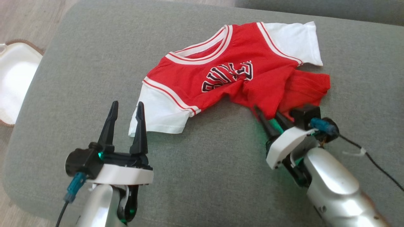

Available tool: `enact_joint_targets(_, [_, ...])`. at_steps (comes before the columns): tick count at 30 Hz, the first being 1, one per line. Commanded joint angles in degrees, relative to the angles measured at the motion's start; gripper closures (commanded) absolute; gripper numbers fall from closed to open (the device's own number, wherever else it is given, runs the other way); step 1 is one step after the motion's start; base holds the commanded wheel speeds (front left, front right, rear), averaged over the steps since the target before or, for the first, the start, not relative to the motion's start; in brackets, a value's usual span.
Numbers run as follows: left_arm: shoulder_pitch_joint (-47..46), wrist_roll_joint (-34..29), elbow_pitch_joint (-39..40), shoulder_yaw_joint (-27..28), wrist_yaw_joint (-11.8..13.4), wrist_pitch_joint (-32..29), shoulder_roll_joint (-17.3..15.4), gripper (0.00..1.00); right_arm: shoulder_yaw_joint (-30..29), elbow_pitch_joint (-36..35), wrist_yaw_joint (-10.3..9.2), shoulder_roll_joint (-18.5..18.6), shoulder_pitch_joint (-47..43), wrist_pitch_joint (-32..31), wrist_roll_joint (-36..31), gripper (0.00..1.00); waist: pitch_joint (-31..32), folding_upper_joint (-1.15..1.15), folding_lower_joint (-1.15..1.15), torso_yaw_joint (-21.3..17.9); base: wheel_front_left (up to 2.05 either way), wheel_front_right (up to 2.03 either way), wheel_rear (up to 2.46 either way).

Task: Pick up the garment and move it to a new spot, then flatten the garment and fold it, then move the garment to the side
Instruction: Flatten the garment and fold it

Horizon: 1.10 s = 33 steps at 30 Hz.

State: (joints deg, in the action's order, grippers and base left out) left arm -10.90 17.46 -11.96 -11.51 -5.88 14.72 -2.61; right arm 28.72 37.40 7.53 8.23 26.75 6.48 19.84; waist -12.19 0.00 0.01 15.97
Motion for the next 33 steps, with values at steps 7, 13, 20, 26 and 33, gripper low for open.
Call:
enact_joint_targets(7, [-1.8, 0.3, 1.71, 1.53, 0.87, 0.28, -0.27, 0.0, -2.55, -0.67, -0.04, 3.04, 5.65, 5.37, 0.28, 1.0, 1.18, 0.0, -0.01, -0.71, 0.0, 0.0, 0.0])
enact_joint_targets(13, [-1.54, 0.63, 2.16, 1.33, 0.84, 0.28, -0.27, 0.0, -6.36, -3.57, -0.04, 6.85, 9.18, 4.38, -2.08, 1.0, 1.8, 0.0, -0.01, -1.36, 0.0, 0.0, 0.0])
enact_joint_targets(20, [-2.27, 2.08, 3.16, -0.39, 1.08, 0.28, -0.27, 0.0, -7.84, -7.93, -0.04, 13.94, 15.89, -3.59, -4.95, 1.0, -0.2, 0.0, -0.01, -0.09, 0.0, 0.0, 0.0])
enact_joint_targets(26, [-3.81, 3.71, 3.47, -2.49, 1.17, 0.28, -0.27, 0.0, -4.02, -6.14, -0.04, 20.75, 22.56, -9.98, -5.15, 1.0, -3.62, 0.0, -0.01, 3.03, 0.0, 0.0, 0.0])
enact_joint_targets(33, [-5.87, 5.27, 3.92, -4.72, 1.63, 0.28, -0.27, 0.0, 0.29, 4.31, -0.04, 24.75, 31.91, -10.8, -6.46, 0.0, -7.14, 0.0, -0.01, 6.37, 0.0, 0.0, 0.0])
